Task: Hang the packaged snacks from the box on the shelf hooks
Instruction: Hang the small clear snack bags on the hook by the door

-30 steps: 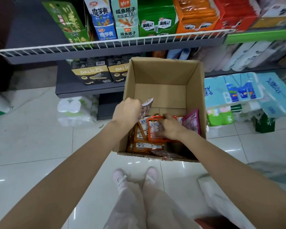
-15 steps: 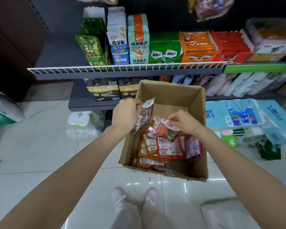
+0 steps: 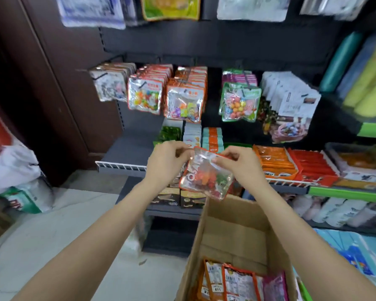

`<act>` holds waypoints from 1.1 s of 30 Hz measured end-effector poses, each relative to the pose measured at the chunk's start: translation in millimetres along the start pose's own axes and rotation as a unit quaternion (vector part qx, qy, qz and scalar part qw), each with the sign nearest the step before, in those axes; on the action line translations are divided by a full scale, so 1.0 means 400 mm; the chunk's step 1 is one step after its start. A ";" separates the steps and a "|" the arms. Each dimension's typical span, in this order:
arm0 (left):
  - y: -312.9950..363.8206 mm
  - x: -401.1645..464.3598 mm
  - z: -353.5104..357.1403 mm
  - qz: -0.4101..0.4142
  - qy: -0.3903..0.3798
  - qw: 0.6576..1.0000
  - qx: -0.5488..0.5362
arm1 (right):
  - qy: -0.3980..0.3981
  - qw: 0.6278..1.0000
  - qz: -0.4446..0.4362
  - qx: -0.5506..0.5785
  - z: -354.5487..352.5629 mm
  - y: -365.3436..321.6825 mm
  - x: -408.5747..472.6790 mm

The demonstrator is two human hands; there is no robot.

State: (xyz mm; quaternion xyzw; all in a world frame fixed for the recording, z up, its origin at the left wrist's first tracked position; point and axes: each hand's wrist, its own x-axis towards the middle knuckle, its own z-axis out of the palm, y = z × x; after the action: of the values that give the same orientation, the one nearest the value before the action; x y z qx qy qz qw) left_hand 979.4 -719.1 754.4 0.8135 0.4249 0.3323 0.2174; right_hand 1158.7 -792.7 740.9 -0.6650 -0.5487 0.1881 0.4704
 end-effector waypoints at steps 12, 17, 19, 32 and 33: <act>-0.223 0.215 -0.267 -0.041 0.106 0.991 0.071 | 0.025 0.999 -0.029 0.010 0.208 -0.165 0.272; -0.307 0.289 -0.350 -0.031 0.130 0.977 0.166 | 0.057 0.997 -0.049 -0.024 0.343 -0.217 0.399; -0.347 0.319 -0.375 -0.023 0.141 0.971 0.192 | 0.064 0.996 -0.046 -0.027 0.392 -0.234 0.441; -0.455 0.388 -0.434 0.033 0.131 0.979 0.154 | 0.205 0.969 -0.008 -0.138 0.503 -0.268 0.543; -0.457 0.390 -0.435 0.038 0.130 0.980 0.147 | 0.213 0.963 -0.003 -0.166 0.503 -0.269 0.543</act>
State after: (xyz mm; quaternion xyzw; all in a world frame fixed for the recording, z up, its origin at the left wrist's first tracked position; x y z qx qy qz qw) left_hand 818.5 -476.6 812.6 0.8020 0.4630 0.3766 0.0256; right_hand 1015.9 -516.2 790.4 -0.7567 -0.4611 -0.0533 0.4604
